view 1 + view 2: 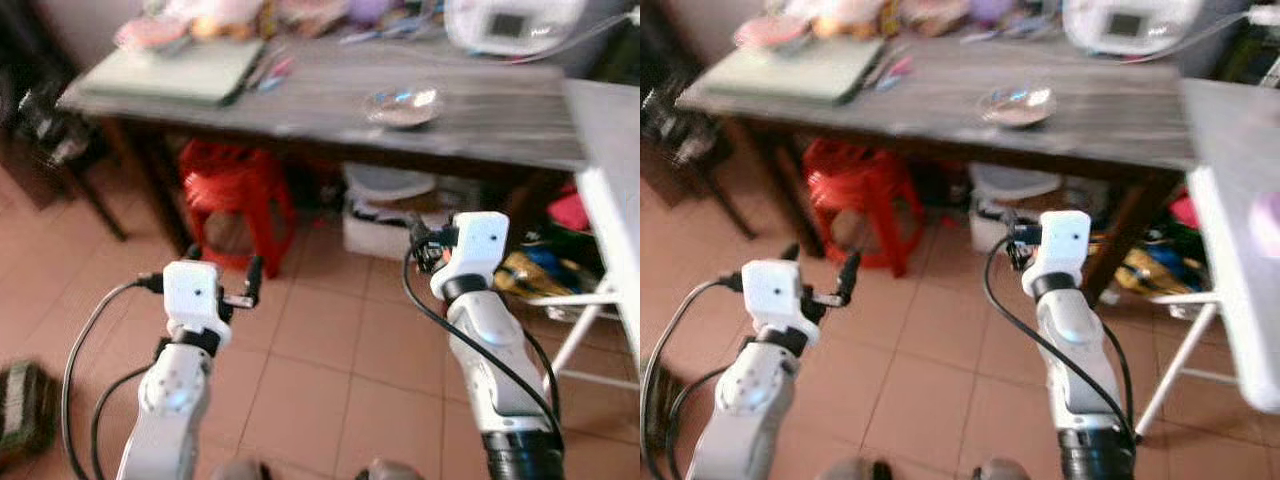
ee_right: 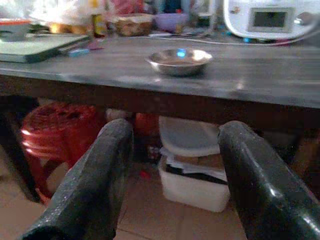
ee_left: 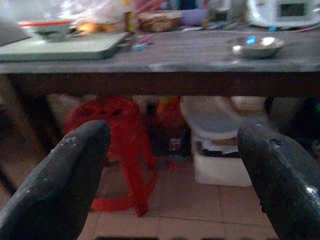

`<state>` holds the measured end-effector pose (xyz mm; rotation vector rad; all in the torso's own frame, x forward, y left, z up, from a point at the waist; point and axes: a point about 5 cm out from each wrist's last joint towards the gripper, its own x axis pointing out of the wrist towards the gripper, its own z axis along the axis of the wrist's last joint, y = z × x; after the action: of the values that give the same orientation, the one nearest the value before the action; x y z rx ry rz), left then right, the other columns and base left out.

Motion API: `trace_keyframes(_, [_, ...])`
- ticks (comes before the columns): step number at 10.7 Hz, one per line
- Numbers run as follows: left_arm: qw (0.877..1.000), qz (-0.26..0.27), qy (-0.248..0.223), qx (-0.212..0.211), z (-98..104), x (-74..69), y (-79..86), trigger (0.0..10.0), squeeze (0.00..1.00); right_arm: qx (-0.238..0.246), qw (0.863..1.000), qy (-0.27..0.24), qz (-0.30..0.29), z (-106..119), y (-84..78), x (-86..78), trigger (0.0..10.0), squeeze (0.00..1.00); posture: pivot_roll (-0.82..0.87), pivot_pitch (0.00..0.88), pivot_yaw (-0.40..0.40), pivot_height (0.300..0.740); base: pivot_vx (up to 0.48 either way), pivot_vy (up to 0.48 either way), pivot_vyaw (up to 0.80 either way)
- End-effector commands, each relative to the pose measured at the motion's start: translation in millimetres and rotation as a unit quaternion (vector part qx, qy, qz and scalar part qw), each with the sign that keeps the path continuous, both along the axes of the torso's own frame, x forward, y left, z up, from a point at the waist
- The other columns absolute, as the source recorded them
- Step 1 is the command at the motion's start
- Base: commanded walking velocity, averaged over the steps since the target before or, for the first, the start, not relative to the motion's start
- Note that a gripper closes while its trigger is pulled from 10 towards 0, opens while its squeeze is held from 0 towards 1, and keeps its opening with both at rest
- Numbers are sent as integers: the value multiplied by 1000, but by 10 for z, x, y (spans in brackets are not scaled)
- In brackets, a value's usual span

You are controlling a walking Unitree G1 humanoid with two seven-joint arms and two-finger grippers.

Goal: Setting the table

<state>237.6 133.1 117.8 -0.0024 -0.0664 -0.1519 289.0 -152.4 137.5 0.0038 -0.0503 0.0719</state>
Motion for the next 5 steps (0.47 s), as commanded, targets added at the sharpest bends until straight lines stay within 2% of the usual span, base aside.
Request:
trace_keyframes(1, [1000,-7,-3,-2,12,-19,-7,10000,0,4,1000,-9,8,48,29,11,10000,0,28,82,15,740,259,-401,0])
trace_keyframes(3, [1000,-6,-3,-3,15,-18,-5,10000,0,7,1000,-6,13,54,42,28,10000,0,28,89,15,740,264,-398,0])
trace_keyframes(4, [1000,-6,-3,-3,16,-19,-5,10000,0,7,1000,-5,13,54,44,30,10000,0,27,89,14,740,274,-390,-725])
trace_keyframes(5, [1000,1,1,-5,5,-24,8,10000,0,6,1000,-4,17,52,47,28,10000,0,28,93,12,740,0,0,-513])
